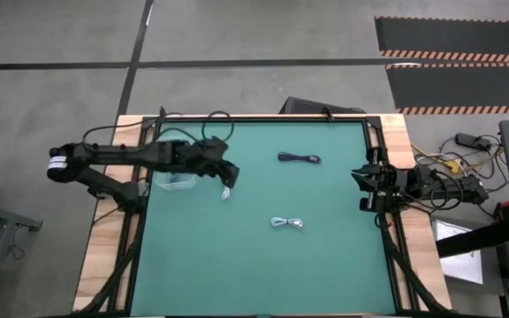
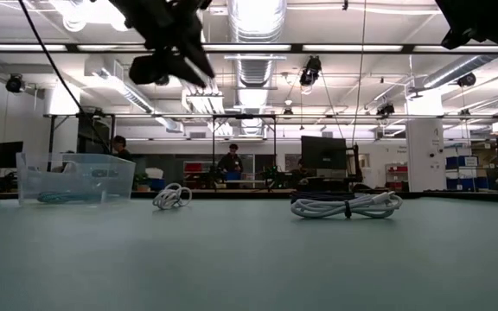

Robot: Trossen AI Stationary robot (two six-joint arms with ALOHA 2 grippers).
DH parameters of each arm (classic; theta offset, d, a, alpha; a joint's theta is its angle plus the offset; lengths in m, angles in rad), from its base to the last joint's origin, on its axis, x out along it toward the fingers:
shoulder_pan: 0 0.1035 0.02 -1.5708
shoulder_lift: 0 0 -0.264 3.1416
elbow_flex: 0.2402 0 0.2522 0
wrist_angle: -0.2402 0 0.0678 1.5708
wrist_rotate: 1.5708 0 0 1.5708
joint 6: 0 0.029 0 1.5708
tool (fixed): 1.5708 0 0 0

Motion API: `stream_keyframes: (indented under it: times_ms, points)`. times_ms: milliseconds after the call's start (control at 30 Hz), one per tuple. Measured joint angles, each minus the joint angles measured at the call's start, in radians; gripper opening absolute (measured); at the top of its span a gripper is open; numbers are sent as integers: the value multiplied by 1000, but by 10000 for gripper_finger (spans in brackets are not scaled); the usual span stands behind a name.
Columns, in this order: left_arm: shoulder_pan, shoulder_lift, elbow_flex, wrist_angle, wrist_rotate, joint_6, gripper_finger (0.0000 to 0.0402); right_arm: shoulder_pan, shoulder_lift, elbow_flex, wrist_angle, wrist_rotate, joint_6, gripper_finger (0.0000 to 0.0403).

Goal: Pick and place USB-C Cables
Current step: Put the white charger cable into the transparent bin

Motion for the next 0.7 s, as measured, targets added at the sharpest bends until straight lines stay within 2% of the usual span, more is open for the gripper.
stream_keyframes:
  times_ms: [233, 467, 700]
  points:
    - [-98, 61, 0, 97, -12, -34, 95, 0, 0, 0, 2, 0, 9, 27]
    - [-152, 135, 0, 96, -14, -112, 95, 0, 0, 0, 2, 7, 9, 27]
    - [-160, 214, 0, 54, -36, -202, 95, 0, 0, 0, 0, 23, 9, 27]
